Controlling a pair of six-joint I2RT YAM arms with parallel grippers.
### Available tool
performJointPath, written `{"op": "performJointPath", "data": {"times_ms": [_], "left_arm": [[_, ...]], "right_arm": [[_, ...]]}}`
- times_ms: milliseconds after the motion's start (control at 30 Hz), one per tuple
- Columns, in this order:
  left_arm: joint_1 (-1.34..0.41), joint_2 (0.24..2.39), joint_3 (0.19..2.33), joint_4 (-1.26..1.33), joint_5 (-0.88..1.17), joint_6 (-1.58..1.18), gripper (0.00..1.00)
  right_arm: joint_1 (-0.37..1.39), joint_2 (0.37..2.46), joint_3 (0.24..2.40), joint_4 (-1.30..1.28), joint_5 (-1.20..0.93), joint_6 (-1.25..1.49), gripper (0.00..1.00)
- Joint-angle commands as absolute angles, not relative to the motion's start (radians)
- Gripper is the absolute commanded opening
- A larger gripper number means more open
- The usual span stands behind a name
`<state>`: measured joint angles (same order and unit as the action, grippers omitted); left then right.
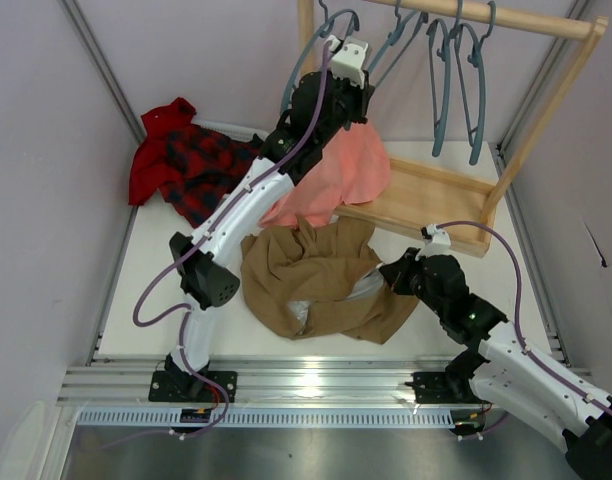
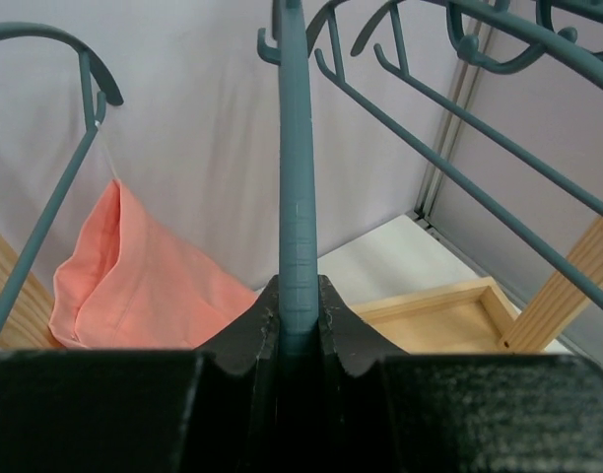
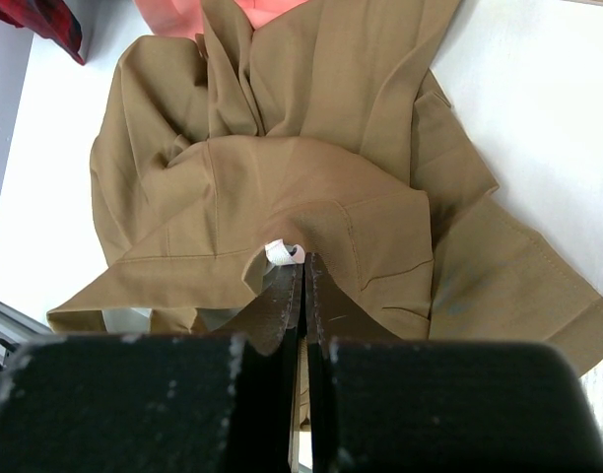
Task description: Place the skirt on the hanger
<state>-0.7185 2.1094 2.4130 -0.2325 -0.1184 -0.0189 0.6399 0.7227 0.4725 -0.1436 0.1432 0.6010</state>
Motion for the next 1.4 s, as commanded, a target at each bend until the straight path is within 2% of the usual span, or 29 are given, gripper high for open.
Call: {"op": "performJointPath", "data": {"times_ms": [0, 300, 733, 1000, 1033, 1200, 1233, 1367], "left_arm": [[-0.709, 2.091, 2.462, -0.146, -0.133, -0.025, 0.00], [-0.706, 1.927, 2.413, -0.179, -0.127, -0.072, 0.00], [-0.707, 1.496, 1.815, -0.125, -0.041, -0.150, 0.00], [-0.707, 1.283, 1.605, -0.225, -0.066, -0.178, 0.00], [-0.709, 1.241, 1.488, -0.227, -0.075, -0.201, 0.00], [-0.712, 0.927, 1.217, -0.232, -0.014, -0.296, 0.00], [-0.715, 0.882, 1.109, -0.227, -0.008, -0.343, 0.00], [-0.729, 0.712, 0.947, -0.250, 0.081, -0.457, 0.00]], "right_arm": [[0.640, 0.723, 0.477, -0.106, 0.144, 0.581, 0.00], [0.640, 0.719, 0.479, -0.098, 0.160, 0.583, 0.00], [0.640, 0.690, 0.480, -0.126, 0.230, 0.568, 0.00], [0.637, 0.689, 0.491, -0.143, 0.253, 0.565, 0.00], [0.637, 0.690, 0.495, -0.141, 0.261, 0.565, 0.00], [0.615, 0.735, 0.538, -0.112, 0.226, 0.571, 0.00], [0.608, 0.742, 0.543, -0.107, 0.207, 0.583, 0.00], [0.592, 0.759, 0.558, -0.078, 0.198, 0.632, 0.00]]}}
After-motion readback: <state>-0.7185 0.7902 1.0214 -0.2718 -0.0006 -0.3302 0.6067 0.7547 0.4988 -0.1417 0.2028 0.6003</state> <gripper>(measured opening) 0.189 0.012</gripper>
